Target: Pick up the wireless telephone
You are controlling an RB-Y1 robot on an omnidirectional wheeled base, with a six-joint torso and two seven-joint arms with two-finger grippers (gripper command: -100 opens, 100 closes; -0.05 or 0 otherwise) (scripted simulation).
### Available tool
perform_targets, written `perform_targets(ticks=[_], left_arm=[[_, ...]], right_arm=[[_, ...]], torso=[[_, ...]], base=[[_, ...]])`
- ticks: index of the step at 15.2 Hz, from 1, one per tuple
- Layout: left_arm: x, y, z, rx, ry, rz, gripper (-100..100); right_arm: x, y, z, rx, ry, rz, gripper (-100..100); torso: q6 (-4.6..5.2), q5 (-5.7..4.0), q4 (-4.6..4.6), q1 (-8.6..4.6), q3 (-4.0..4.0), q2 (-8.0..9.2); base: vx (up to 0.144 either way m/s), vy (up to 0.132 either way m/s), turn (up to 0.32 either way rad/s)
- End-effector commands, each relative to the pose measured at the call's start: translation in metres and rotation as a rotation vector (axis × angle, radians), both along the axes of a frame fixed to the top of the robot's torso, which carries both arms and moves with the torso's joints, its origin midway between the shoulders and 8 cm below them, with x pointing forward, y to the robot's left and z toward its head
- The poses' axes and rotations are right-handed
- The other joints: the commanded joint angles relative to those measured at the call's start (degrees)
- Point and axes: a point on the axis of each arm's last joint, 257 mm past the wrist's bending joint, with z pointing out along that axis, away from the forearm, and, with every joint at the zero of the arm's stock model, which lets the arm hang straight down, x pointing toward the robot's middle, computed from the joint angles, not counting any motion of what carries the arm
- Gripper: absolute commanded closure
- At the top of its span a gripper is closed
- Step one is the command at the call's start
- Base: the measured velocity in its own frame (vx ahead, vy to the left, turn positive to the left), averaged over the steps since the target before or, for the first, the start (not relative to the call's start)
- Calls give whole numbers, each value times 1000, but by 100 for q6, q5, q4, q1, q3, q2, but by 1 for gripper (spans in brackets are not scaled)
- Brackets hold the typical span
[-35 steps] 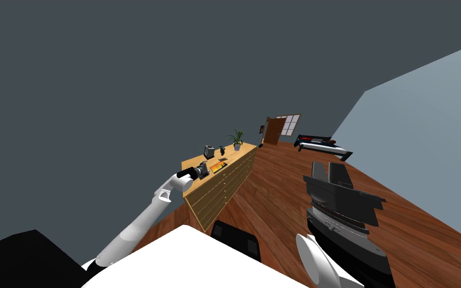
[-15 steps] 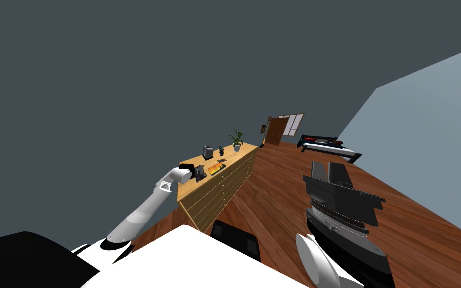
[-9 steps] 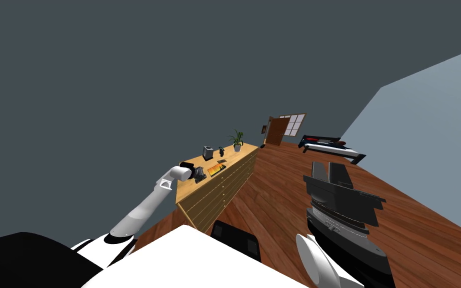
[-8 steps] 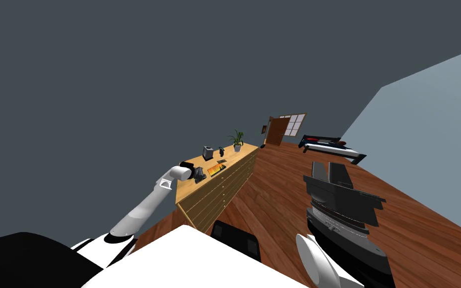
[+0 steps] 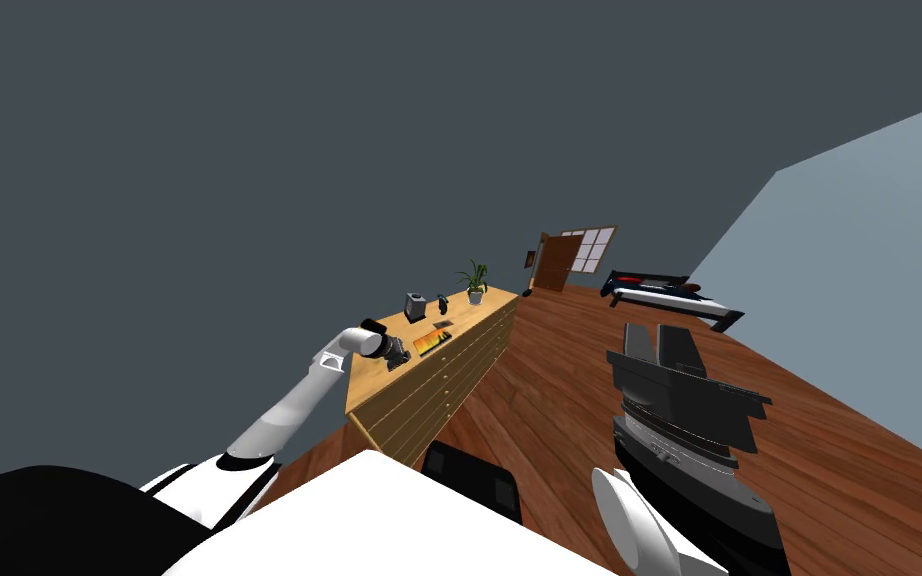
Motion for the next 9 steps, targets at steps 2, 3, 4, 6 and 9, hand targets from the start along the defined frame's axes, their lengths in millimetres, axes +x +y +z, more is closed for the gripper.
perform_targets(ticks=[2, 3, 4, 6, 9], left_arm=[[-12, 2, -5, -34, 67, 35, -100], [-16, 2, -7, -33, 86, 35, -100], [-17, 2, -7, -33, 91, 35, -100], [-26, 3, -10, -55, 139, 58, -100], [-35, 4, -11, -74, 183, 79, -100]], right_arm=[[0, 0, 0, 0, 0, 0, 0], [0, 0, 0, 0, 0, 0, 0], [0, 0, 0, 0, 0, 0, 0], [0, 0, 0, 0, 0, 0, 0], [0, 0, 0, 0, 0, 0, 0]], torso=[[0, 0, 0, 0, 1, 2], [0, 0, 0, -1, 1, 1], [0, 0, 0, -1, 0, -1], [0, 1, 0, 3, 0, -1], [0, 1, 0, 2, 1, 1]], base=[[35, -5, 15], [47, -6, 27], [36, 2, 10], [47, 7, 20], [35, 2, 17]])
